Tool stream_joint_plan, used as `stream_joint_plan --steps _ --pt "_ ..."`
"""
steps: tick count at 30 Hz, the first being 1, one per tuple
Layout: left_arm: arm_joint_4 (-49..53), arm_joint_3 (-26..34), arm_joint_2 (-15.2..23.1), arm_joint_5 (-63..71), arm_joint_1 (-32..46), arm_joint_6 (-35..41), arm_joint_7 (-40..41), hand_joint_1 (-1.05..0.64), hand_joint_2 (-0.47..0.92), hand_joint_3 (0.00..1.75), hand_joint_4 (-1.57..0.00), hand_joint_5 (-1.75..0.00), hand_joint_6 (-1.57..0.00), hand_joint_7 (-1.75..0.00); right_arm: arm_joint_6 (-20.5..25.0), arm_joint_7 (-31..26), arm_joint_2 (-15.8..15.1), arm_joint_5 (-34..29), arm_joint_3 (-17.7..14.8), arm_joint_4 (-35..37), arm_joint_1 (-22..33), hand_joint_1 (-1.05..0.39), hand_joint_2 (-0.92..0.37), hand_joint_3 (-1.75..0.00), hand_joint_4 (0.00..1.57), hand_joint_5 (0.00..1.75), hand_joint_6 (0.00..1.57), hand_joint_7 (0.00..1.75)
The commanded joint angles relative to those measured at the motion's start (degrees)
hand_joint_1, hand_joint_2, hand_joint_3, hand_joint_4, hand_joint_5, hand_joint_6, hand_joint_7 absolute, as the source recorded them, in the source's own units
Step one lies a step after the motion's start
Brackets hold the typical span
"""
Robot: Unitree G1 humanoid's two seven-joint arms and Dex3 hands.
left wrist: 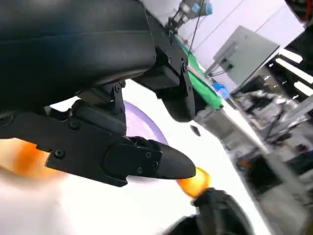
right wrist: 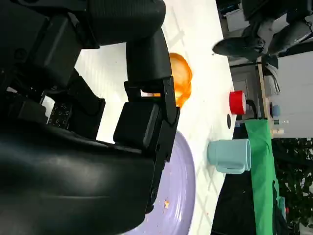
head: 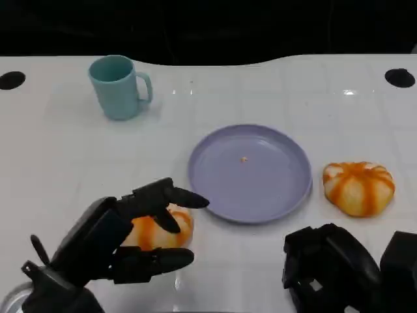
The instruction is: Grasp the bread from the table and place it into the plate.
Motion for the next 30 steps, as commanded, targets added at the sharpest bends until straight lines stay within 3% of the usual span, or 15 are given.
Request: stream_joint_plan --steps 1,10,16,30 --pt "-6.29 0.55 2.89 10.94 1.36 3.42 5.12 -0.64 0.92 0.24 -0.43 -1.01 -0.31 -0.6 -0.42 -0.01 -0.57 -0.11 -0.26 0.28 -0.33 -1.05 -0.08 -1.31 1.54 1.29 1.57 1.0" --pt "-17.95 -3.49 5.14 32.95 1.44 18.94 3.93 -0.64 0.92 0.1 -0.3 -0.83 -0.3 -0.32 -0.63 -0.17 -0.47 -0.35 -0.06 -0.08 -0.15 -1.05 -0.08 -1.31 1.54 1.29 1.57 1.0" --pt "-21.53 -7.71 5.4 44.69 -0.1 27.15 1.21 -0.74 0.92 0.01 -0.36 -0.54 -0.38 -0.06 -0.79 0.23 -0.51 0.18 -0.22 0.37 -0.5 -1.05 -0.06 -1.33 1.54 1.29 1.57 1.0" --pt "-20.13 -16.32 4.35 57.52 -4.92 36.96 -7.61 -0.78 0.83 0.0 -0.31 -0.46 -0.3 0.0 -1.61 -0.38 -0.67 -0.77 -0.31 0.24 -0.26 -1.05 -0.07 -1.36 1.54 1.3 1.57 1.02"
